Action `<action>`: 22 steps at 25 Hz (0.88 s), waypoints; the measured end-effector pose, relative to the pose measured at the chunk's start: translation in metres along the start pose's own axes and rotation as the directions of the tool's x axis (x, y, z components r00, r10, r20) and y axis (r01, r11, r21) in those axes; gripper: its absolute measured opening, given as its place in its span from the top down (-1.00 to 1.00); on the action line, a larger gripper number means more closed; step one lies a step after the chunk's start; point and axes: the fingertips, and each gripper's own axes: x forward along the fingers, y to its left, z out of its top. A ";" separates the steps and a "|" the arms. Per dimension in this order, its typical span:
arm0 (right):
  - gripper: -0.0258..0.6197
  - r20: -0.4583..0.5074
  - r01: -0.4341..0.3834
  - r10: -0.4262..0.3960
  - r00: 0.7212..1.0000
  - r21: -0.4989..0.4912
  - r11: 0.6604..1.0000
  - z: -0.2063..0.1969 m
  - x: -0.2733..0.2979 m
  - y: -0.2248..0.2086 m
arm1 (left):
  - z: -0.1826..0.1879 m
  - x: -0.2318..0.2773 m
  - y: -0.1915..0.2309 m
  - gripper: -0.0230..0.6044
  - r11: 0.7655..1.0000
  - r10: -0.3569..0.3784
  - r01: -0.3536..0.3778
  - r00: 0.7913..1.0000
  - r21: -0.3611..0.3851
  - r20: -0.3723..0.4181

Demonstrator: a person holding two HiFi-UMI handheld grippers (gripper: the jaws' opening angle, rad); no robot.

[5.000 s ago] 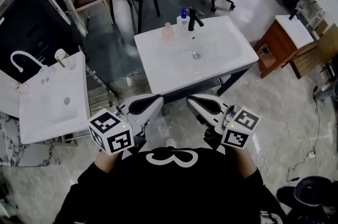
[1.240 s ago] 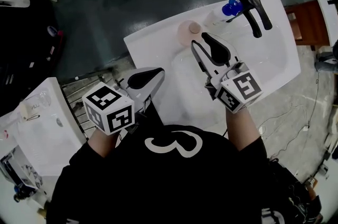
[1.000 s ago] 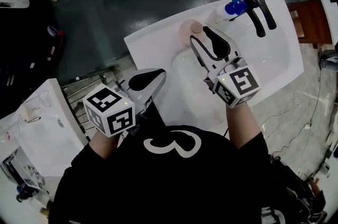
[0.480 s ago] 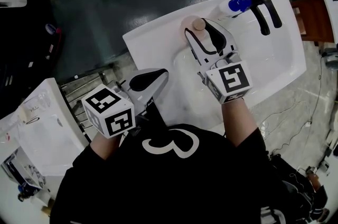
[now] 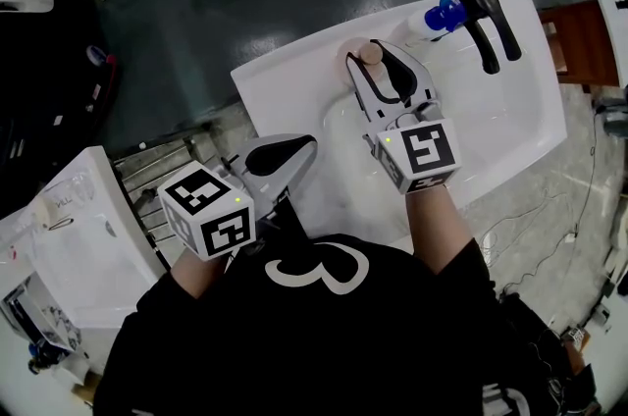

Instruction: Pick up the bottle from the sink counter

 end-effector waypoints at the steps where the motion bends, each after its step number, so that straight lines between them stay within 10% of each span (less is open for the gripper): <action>1: 0.47 -0.002 0.002 -0.002 1.000 -0.001 1.000 0.000 0.000 0.000 | 0.000 0.000 0.001 0.88 1.000 0.002 -0.002 1.000 -0.002 0.002; 22: 0.47 -0.037 0.045 -0.045 0.998 0.006 0.999 0.001 -0.007 -0.003 | 0.002 -0.006 0.008 0.88 0.999 0.053 -0.053 0.999 -0.012 -0.004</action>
